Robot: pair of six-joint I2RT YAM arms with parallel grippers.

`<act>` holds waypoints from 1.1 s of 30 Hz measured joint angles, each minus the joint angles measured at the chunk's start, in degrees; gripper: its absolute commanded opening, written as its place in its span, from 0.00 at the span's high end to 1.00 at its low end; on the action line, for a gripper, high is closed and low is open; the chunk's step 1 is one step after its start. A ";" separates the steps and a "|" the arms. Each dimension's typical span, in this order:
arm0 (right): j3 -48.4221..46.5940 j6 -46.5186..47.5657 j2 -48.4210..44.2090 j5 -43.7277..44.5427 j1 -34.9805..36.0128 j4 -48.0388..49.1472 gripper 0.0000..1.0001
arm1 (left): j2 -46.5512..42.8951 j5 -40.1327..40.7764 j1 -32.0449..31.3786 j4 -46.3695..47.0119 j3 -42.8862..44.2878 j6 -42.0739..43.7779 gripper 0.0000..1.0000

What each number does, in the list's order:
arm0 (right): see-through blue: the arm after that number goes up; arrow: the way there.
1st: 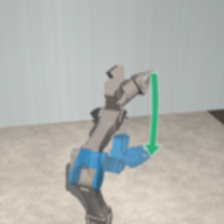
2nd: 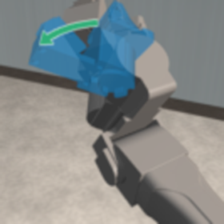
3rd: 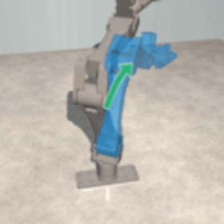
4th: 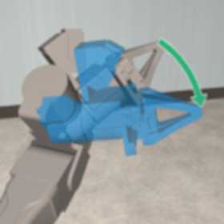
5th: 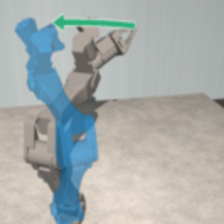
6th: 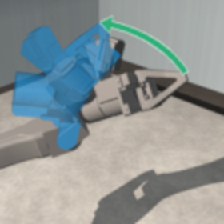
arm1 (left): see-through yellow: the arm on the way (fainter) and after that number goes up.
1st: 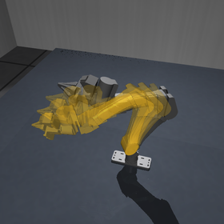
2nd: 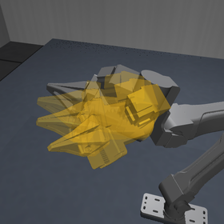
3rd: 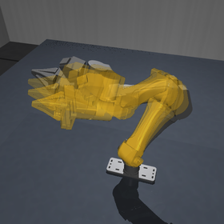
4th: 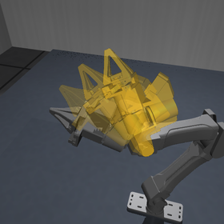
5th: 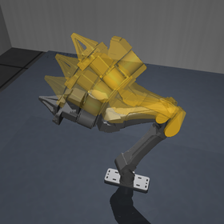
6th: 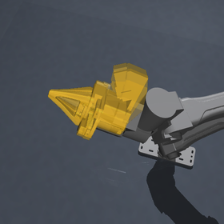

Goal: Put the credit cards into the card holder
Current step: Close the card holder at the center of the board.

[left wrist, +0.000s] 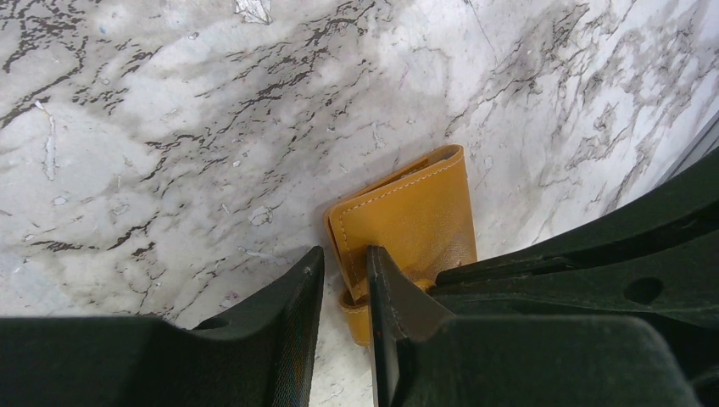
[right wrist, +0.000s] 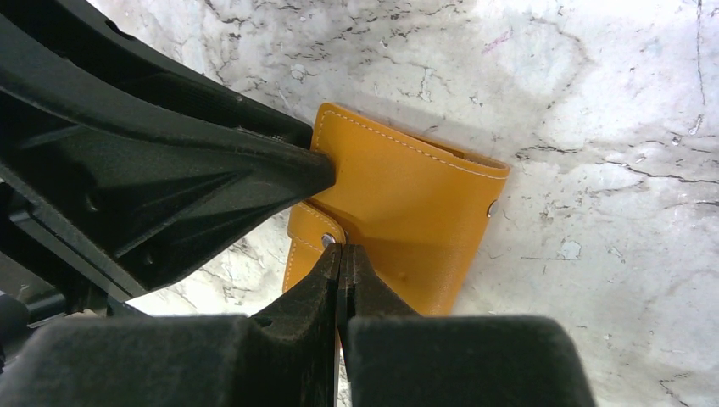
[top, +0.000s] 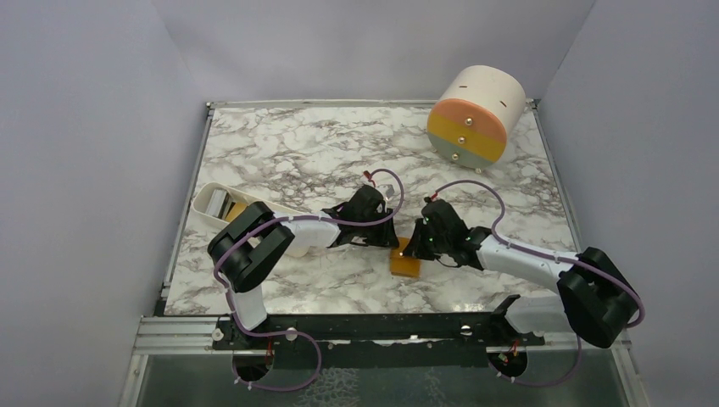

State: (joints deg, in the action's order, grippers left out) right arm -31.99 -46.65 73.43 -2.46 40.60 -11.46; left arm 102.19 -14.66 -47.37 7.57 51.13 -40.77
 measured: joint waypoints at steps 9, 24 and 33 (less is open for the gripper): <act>0.00 0.00 0.94 0.00 0.00 -0.20 0.99 | 0.00 0.00 0.00 -0.02 0.00 0.24 0.73; -3.87 1.99 5.07 0.22 0.00 -2.21 0.99 | -0.61 0.74 0.11 -0.74 -0.02 0.35 0.72; -5.88 1.95 8.61 -0.02 0.00 -0.02 0.99 | -7.45 1.77 -0.02 -5.55 -1.14 -0.81 0.82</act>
State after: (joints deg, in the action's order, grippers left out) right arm -37.87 -44.71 82.04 -2.48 40.60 -11.49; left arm 94.74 -12.88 -47.40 2.02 50.00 -41.58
